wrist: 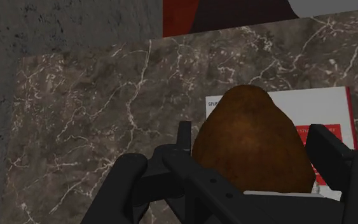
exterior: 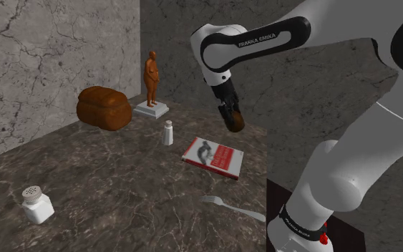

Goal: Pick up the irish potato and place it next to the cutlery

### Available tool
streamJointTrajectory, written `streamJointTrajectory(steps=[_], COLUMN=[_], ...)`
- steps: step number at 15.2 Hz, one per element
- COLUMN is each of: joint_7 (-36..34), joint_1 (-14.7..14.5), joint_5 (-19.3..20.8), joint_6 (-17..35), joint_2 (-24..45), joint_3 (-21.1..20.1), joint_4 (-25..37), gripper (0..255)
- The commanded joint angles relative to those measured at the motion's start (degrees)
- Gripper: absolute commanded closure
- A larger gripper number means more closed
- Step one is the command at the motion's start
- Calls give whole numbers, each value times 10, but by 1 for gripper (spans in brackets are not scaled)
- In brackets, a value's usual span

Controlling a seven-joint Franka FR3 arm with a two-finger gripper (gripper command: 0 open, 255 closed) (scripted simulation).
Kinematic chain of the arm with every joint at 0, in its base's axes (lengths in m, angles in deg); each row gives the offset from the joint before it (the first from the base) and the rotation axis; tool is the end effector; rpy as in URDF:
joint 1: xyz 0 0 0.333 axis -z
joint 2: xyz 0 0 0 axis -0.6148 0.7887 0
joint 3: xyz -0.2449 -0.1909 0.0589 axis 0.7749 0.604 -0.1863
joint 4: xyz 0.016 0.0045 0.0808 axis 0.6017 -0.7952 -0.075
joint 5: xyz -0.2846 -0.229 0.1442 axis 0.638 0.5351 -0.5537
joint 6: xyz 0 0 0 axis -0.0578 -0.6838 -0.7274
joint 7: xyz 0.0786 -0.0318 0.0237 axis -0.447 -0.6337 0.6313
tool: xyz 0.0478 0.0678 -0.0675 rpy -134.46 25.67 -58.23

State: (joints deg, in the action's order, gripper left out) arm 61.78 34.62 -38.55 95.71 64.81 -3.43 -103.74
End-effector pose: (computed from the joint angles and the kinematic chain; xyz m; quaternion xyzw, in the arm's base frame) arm 0.4143 -0.0179 0.4587 0.9509 0.1023 -0.2594 0.1345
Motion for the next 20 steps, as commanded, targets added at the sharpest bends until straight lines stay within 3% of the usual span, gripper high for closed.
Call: streamJointTrajectory(steps=[1,8,13,20], joint_7=[-13,-61,-102,-111], joint_1=[-7,-40,-73,-74], joint_5=[-9,-62,-120,-124], joint_6=[-4,-42,-87,-30], joint_2=[-41,-176,-278,-268], joint_3=[-8,-49,-89,-92], joint_4=[-40,-151,-215,-263], gripper=[255,255,255,255])
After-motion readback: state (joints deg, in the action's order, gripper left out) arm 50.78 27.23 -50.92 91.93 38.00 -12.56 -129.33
